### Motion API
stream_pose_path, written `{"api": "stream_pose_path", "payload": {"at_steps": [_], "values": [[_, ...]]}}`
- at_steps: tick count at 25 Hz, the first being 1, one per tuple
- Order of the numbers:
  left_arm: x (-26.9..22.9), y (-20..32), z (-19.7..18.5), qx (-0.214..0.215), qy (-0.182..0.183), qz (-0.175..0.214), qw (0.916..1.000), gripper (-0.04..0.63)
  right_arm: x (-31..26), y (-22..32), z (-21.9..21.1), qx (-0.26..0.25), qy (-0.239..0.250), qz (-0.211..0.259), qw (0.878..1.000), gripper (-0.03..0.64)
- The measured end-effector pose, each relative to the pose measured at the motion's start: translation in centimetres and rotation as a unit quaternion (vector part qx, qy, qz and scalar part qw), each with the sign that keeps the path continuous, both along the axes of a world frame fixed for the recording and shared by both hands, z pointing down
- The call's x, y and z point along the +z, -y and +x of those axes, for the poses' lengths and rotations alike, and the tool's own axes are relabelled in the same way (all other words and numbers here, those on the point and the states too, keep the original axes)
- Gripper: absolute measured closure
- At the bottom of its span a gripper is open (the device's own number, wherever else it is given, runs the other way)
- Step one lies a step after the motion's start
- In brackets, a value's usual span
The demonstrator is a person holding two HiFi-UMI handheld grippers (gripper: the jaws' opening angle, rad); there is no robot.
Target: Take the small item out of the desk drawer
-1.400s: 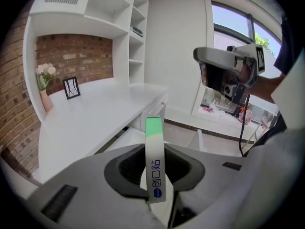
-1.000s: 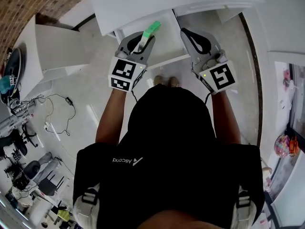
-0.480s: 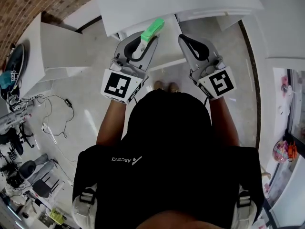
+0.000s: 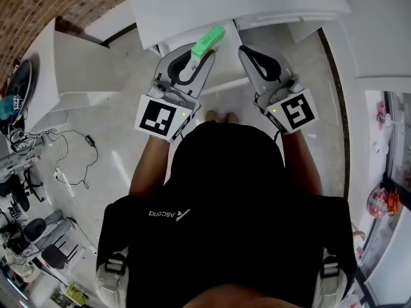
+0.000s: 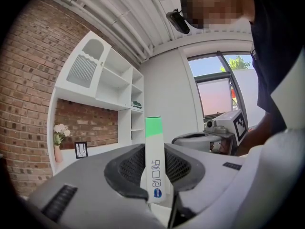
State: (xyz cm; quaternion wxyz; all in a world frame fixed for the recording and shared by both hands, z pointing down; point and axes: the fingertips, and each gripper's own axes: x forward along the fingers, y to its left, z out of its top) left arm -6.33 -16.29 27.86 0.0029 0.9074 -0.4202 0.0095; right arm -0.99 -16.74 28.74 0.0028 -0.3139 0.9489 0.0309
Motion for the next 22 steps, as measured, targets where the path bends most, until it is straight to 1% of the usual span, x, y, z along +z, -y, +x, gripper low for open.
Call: {"api": "stream_pose_path", "payload": {"at_steps": [4,22], "values": [[0.10,-0.40,0.37,0.000,0.001,0.000,1.0000,0.508,-0.02,-0.53,0.11,0.001,-0.004,-0.012,1.000,0.615],[0.35,-0.79,0.49,-0.011,0.004,-0.007,0.9999,0.508,0.33,-0.82,0.72,-0.005,-0.005,-0.010,1.000,0.615]]}}
